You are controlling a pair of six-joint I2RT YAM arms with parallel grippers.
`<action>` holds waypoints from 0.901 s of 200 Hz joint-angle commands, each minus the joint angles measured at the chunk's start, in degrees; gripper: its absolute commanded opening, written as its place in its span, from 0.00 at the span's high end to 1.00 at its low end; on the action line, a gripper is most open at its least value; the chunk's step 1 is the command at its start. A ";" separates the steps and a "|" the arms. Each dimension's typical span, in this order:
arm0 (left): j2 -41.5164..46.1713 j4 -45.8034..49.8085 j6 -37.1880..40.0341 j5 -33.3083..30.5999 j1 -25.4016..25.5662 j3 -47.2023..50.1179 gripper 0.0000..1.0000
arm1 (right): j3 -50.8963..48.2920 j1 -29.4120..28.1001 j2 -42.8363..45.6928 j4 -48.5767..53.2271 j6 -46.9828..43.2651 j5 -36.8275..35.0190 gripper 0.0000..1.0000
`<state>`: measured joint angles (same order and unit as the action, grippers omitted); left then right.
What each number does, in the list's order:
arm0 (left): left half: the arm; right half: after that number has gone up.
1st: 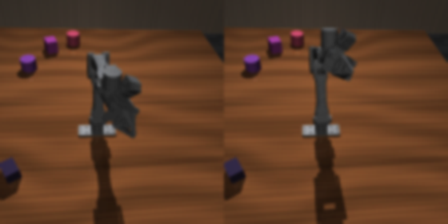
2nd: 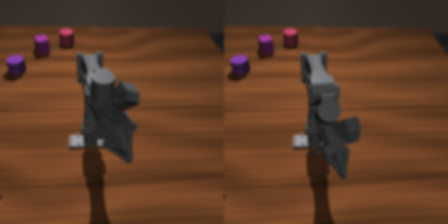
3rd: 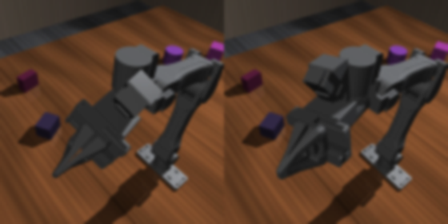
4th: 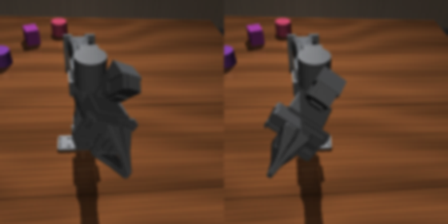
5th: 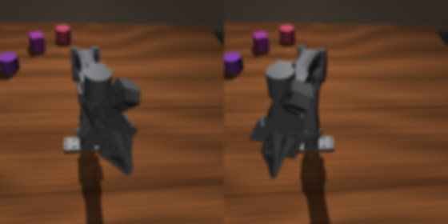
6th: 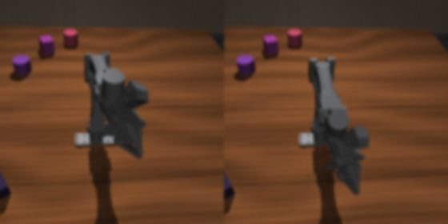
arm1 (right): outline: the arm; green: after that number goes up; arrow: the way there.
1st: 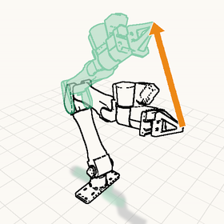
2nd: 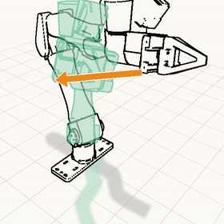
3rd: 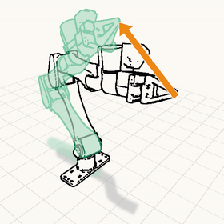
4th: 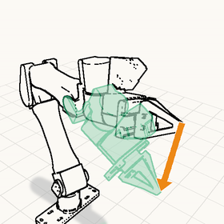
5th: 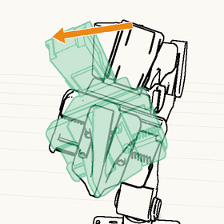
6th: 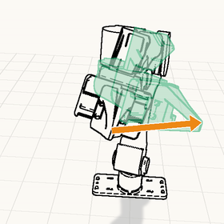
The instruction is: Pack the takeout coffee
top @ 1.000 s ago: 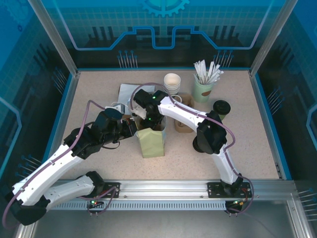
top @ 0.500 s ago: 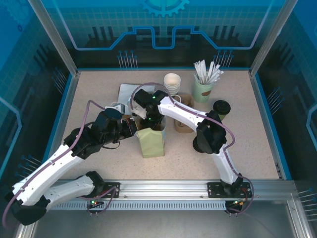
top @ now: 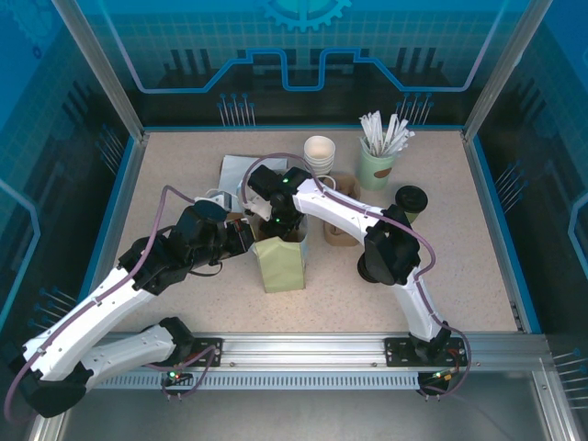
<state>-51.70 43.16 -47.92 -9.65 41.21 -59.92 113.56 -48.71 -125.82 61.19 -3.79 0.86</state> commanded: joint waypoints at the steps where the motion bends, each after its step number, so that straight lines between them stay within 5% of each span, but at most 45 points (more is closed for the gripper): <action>1: -0.29 1.21 0.81 -0.33 0.54 -0.84 0.92 | -1.12 0.34 -1.79 -1.42 1.06 1.65 1.00; 180: -0.43 1.34 0.77 -0.37 0.53 -0.99 0.92 | -1.49 0.29 -3.03 -2.32 1.33 1.86 1.00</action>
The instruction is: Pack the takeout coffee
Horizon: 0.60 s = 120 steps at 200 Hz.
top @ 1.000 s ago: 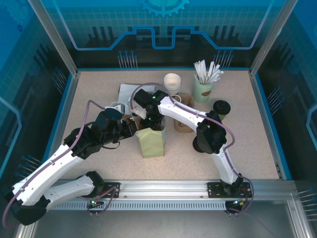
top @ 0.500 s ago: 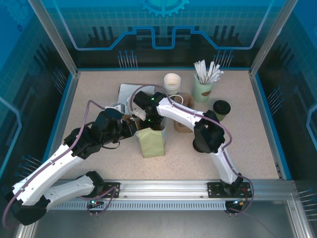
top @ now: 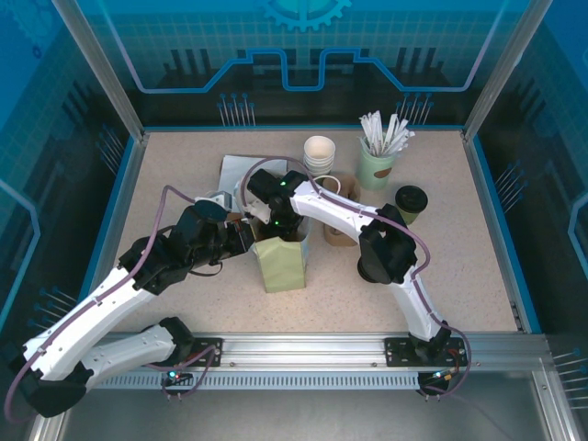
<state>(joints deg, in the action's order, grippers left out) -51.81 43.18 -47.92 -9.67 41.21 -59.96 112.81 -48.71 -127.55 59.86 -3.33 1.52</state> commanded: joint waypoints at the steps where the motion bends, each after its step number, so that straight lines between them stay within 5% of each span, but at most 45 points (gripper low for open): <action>1: -0.31 1.31 0.79 -0.35 0.53 -0.95 0.92 | -0.75 0.29 -1.30 -1.02 0.83 1.20 1.00; 120: -0.04 1.10 0.58 -0.44 0.62 -0.38 0.92 | -0.67 0.37 -0.77 -1.32 1.05 1.60 1.00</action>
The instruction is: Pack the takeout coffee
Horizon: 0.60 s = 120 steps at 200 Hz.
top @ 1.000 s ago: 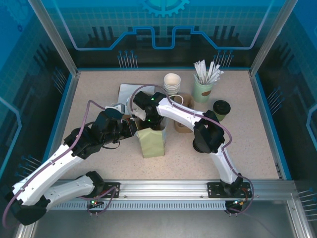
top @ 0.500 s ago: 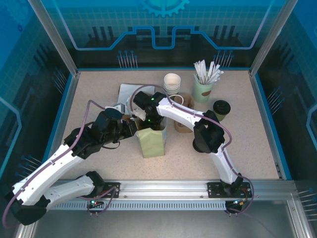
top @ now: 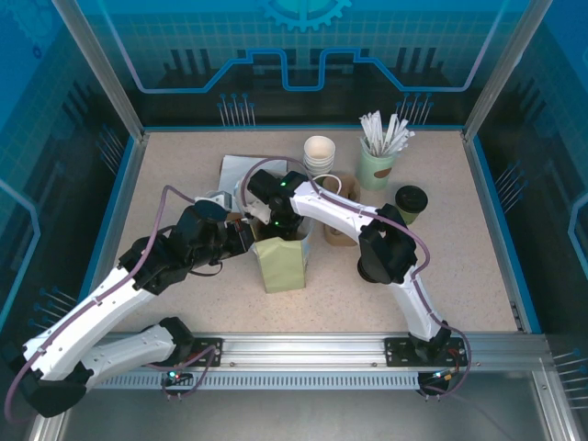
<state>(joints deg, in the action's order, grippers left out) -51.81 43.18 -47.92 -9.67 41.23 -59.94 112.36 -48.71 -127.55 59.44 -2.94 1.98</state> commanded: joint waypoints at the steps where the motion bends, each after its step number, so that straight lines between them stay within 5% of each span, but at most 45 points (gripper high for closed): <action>1: -0.04 1.11 0.57 -0.44 0.56 -0.42 0.92 | -0.21 0.37 -0.77 -0.86 0.65 1.12 1.00; 120: -0.04 1.24 0.68 -0.44 0.64 -0.70 0.92 | -1.00 0.37 -2.26 -2.22 1.12 2.13 1.00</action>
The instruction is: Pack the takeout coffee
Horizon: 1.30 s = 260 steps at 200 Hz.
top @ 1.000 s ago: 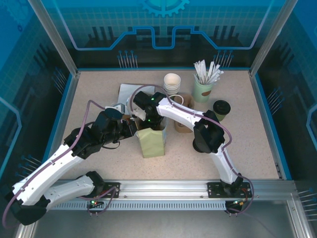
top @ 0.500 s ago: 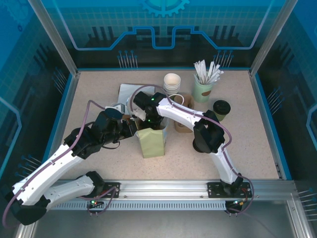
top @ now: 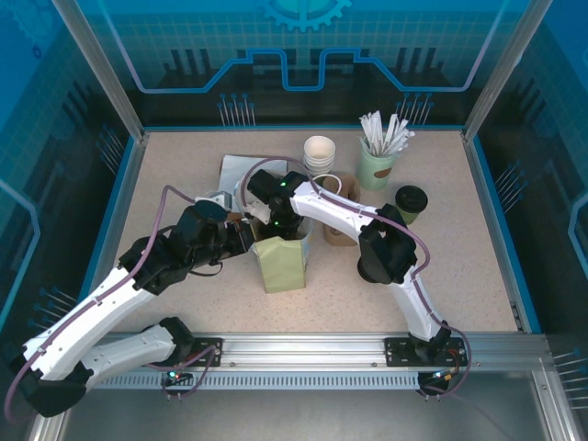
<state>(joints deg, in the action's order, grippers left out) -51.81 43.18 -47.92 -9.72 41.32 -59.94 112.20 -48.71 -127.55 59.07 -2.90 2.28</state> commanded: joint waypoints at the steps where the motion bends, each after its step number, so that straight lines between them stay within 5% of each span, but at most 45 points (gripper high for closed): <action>1: -0.04 1.22 0.70 -0.44 0.53 -0.70 0.92 | -0.85 0.37 -2.26 -1.85 1.06 1.84 1.00; 260: -2.19 2.97 1.12 -2.06 1.21 -2.74 0.92 | 8.04 0.85 18.11 0.24 3.12 2.21 0.98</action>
<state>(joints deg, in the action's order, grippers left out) -53.17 43.83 -47.90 -9.98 42.17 -61.23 117.19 -48.69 -113.58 58.41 -0.84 3.66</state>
